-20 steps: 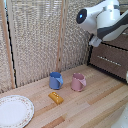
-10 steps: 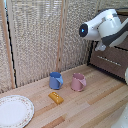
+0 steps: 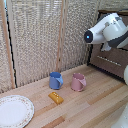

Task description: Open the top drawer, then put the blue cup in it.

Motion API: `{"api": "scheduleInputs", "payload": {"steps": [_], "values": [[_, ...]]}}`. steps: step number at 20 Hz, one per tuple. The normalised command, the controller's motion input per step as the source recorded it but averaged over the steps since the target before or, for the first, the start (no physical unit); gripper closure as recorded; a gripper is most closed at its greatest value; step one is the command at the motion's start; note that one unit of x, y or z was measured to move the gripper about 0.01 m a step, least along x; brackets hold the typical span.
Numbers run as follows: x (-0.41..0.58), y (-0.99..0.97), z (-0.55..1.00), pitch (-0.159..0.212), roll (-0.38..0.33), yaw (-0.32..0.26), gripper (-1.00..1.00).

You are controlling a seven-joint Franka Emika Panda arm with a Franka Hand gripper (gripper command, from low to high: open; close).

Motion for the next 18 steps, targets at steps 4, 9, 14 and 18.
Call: {"api": "scheduleInputs", "payload": {"steps": [4,9,14,18], "values": [[0.171,-0.57,0.18,0.0,0.156,0.161,-1.0],[0.198,-0.2,0.04,0.021,0.124,0.08,1.0],[0.136,-0.17,-0.09,0.083,0.128,0.0,1.0],[0.079,-0.11,-0.06,0.107,0.102,0.055,1.0]]}}
